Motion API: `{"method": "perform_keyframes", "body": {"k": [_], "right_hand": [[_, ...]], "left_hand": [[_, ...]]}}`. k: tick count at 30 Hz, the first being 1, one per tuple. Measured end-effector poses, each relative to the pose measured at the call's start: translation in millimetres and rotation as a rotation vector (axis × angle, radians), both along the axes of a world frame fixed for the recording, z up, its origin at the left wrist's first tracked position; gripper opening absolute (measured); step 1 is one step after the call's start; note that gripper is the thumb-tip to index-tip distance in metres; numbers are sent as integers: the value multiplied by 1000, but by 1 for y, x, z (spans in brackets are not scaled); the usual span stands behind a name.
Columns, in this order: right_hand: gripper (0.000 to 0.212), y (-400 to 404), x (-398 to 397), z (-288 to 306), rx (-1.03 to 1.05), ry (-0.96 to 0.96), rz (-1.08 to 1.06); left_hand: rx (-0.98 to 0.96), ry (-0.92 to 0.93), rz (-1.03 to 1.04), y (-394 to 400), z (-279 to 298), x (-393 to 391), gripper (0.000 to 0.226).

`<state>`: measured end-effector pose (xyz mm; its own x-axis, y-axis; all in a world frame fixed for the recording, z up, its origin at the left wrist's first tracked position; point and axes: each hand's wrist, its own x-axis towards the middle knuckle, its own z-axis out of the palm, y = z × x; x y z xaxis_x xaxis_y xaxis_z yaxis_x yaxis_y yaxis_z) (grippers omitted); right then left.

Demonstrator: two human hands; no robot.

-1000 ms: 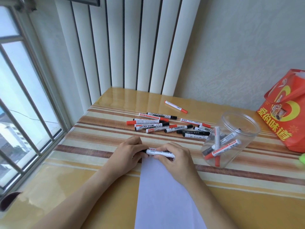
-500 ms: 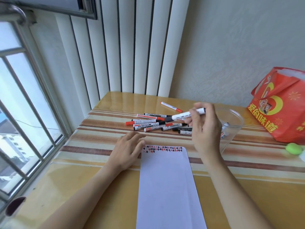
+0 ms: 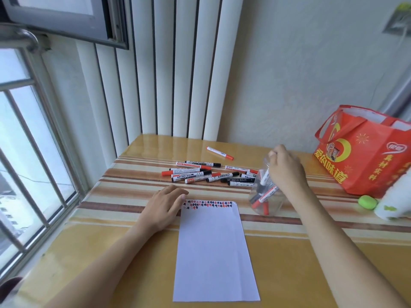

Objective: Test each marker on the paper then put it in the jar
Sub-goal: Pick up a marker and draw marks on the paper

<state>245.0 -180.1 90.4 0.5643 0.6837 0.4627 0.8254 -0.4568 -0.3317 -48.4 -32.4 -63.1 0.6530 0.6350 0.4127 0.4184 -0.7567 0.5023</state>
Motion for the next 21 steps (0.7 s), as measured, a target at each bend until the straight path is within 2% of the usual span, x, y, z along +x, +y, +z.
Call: {"method": "perform_keyframes", "body": {"k": [5,9,11,13,15,16,18,21], "right_hand": [[56,0,-7,-2,-230,-131,3],[54,-1,-7,-2,-254,-136,-11],[46,0,-11,-4,-125,-176,-34],[26,1,-21,-7,116,-305,-10],[8,7,-37,-12,329,-410,128],[4,12,-46,-16,356,-404,232],[7,30,-58,-35,240,-308,378],[25,56,-59,-77,-113,-167,336]], "left_hand": [[-21,-1,-11,-2,2,0,57],[-34,-9,-14,0,0,0,58],[-34,-16,-18,1,-1,1,58],[-36,-20,-20,3,-1,2,56],[-40,-19,-17,5,-2,3,54],[-44,-20,-16,6,-2,3,54],[-59,-31,-13,8,-4,4,53],[-71,-46,-15,11,-4,4,50]]}}
